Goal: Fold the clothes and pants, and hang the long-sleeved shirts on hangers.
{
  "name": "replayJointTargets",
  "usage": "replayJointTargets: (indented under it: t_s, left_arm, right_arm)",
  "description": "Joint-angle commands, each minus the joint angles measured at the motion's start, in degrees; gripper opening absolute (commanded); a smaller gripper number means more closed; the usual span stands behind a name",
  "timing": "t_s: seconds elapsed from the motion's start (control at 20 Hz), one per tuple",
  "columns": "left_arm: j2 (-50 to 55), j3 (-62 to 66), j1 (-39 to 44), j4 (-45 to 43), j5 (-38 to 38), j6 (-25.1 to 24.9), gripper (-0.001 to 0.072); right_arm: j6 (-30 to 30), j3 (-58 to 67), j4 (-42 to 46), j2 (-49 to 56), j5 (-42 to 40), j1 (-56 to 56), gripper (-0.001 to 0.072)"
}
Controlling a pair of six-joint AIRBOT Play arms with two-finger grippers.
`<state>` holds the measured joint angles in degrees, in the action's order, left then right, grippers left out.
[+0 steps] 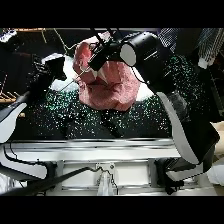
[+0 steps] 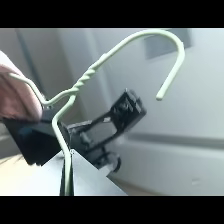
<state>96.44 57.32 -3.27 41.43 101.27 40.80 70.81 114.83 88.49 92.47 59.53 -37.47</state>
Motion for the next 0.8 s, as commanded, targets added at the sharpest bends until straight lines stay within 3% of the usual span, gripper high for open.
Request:
replayJointTargets:
  t_s: [0.0, 0.3, 0.75]
  left_arm:
    - [3.3, 0.07, 3.17, 7.61, 4.83, 1.38, 0.0011]
    - [7.15, 6.23, 9.16, 8.13, 4.85, 2.32, 0.0011]
    - [7.87, 9.03, 9.25, 7.26, 4.92, 2.78, 0.0011]
  right_arm:
    - [-0.07, 0.04, 0.48, -0.7, -0.81, -0.72, 0.0019]
    - [-0.04, 0.04, 0.04, -1.36, 2.75, -2.86, 0.0019]
    - [0.02, 0.04, 0.17, -3.56, 7.17, -6.19, 0.002]
